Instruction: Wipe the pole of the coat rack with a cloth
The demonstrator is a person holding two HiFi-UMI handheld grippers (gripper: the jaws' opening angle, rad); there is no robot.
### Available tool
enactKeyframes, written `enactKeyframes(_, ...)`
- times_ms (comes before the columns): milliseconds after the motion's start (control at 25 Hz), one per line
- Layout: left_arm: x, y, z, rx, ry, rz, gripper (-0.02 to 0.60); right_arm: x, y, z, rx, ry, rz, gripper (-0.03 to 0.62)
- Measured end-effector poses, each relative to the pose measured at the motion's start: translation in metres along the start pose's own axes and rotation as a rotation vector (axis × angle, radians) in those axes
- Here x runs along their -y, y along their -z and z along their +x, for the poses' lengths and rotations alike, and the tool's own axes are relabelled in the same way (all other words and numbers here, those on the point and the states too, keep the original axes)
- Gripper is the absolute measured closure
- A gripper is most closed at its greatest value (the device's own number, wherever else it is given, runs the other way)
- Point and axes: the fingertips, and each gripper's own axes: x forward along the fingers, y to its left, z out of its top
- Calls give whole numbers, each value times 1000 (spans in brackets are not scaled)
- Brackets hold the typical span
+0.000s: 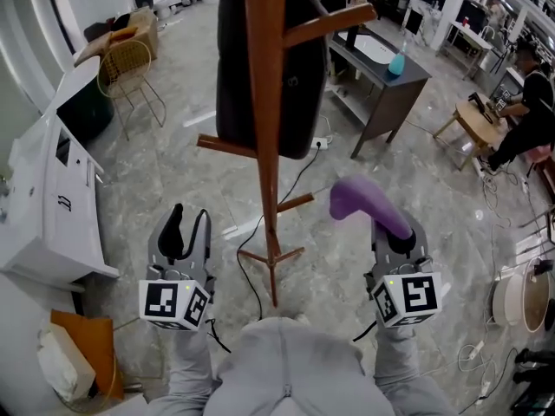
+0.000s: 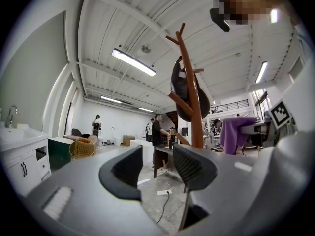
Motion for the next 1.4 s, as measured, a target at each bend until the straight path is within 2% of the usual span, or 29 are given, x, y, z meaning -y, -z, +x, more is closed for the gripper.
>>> enactKeyframes(360,-6,-1,-6,-1,-29,9,377,5,2,4,60,21,116,551)
enactKeyframes(1400,0,-4,-26,17,-49,3,377,-2,4,-5,55,16,111,551)
